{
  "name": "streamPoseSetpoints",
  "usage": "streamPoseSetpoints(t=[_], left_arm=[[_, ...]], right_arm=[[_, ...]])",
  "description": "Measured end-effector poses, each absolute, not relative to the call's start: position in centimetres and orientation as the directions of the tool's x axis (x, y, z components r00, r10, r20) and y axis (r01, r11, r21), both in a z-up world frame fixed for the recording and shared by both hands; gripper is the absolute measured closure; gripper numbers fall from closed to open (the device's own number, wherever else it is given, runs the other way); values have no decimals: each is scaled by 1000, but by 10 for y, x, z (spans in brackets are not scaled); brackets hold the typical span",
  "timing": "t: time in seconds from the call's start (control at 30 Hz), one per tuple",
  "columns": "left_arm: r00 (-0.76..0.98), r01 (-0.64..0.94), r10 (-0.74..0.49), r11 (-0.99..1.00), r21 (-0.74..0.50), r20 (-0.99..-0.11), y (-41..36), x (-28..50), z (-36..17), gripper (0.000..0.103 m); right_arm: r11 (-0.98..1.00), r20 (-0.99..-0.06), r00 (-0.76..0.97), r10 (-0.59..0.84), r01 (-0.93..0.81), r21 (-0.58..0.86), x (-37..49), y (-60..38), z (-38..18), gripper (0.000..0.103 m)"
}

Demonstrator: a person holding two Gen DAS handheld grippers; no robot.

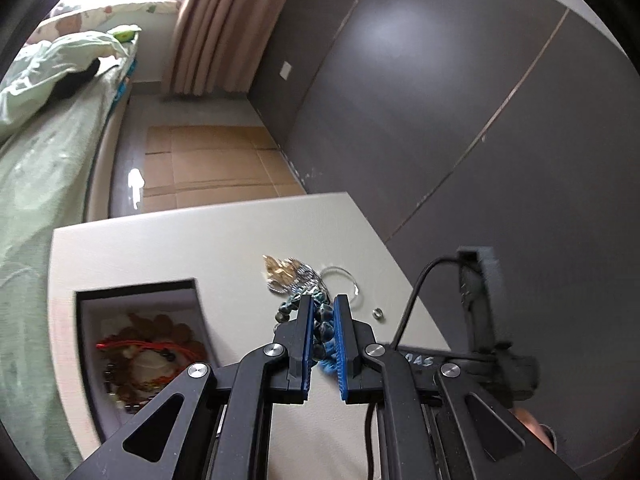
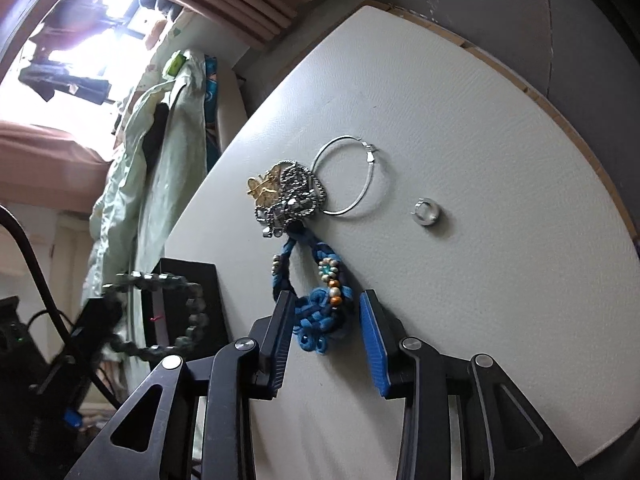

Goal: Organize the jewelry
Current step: 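Carry the blue beaded bracelet into the black box and open the left gripper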

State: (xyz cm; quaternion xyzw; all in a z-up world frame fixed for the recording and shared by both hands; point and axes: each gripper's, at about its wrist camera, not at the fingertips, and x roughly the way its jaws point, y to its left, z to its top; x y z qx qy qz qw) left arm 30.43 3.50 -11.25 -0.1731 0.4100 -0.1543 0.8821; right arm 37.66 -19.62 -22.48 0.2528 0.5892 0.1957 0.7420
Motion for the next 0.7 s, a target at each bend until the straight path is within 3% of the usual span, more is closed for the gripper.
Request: streamPoseSetpoints(t=[0.03, 0.57, 0.67, 0.7], left_arm=[[624, 124, -411, 892, -435, -664, 40, 302, -110, 93], [656, 30, -365, 887, -460, -661, 101, 282, -107, 93], [631, -7, -335, 899, -438, -699, 106, 282, -113, 91], [621, -19, -327, 902, -431, -712, 108, 282, -115, 86]], right_arm=[[797, -779, 220, 588, 6, 604, 377, -193, -227, 90], [715, -648, 324, 690, -163, 680, 359, -166, -176, 91], [692, -613, 341, 713, -206, 692, 354, -154, -163, 91], [682, -598, 345, 723, -221, 697, 353, -151, -158, 91]])
